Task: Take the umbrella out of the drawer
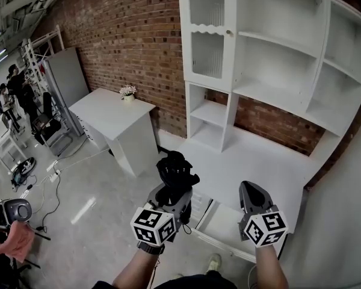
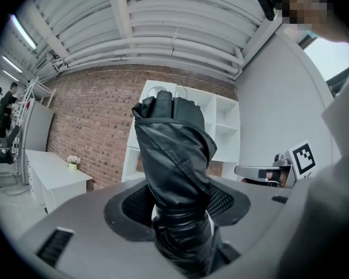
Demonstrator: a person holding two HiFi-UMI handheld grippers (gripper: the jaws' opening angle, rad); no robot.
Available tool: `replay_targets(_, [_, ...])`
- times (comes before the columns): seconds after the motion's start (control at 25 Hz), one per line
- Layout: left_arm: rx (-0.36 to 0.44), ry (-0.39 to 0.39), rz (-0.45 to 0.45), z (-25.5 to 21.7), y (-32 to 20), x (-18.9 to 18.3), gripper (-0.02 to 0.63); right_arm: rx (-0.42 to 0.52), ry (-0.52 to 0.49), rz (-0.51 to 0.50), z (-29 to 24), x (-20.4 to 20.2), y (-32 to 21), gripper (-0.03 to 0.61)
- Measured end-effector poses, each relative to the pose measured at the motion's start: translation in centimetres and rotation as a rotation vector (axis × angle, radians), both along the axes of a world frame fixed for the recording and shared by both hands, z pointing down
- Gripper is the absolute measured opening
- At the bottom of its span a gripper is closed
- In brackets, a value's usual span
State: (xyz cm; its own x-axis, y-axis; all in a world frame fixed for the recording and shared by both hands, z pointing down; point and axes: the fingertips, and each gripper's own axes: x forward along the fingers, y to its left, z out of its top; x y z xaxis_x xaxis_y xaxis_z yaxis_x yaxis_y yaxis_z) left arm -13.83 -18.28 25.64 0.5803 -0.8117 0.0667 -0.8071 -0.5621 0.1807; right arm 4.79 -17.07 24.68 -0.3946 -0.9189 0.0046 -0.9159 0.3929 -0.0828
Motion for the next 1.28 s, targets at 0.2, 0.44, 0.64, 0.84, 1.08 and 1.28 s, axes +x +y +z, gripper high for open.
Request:
replay_targets(0.2, [0.039, -0.009, 0.004, -1.2, 0.4, 0.1, 0.235, 0.027, 0.002, 0.01, -1.2, 0.1, 0.6, 0.003])
replay_targets(0.44, [0.055, -0.003, -0.007, -1.4, 0.3, -0.2, 0.235, 0.045, 0.021, 0.015, -1.7, 0.2, 0.8, 0.003])
replay_targets(0.64, [0.054, -0.003, -0.011, -1.4, 0.3, -0.4, 0.235, 0.044, 0.037, 0.014, -1.8, -0.3, 0.8, 0.003])
replay_targets(0.84, [0.056, 0.001, -0.009, -1.7, 0.0, -0.6, 0.235, 0.047, 0.036, 0.008, -2.0, -0.7, 0.4, 0.003])
replay_targets(1.08, [0.063, -0.008, -0.014, -1.7, -0.3, -0.7, 0.235, 0.049, 0.037, 0.004, -1.8, -1.0, 0.1, 0.003])
replay_targets(1.28, [0.06, -0.007, -0.012, -1.6, -0.4, -0.7, 0.235, 0.048, 0.039, 0.003, -1.8, -1.1, -0.1, 0.003])
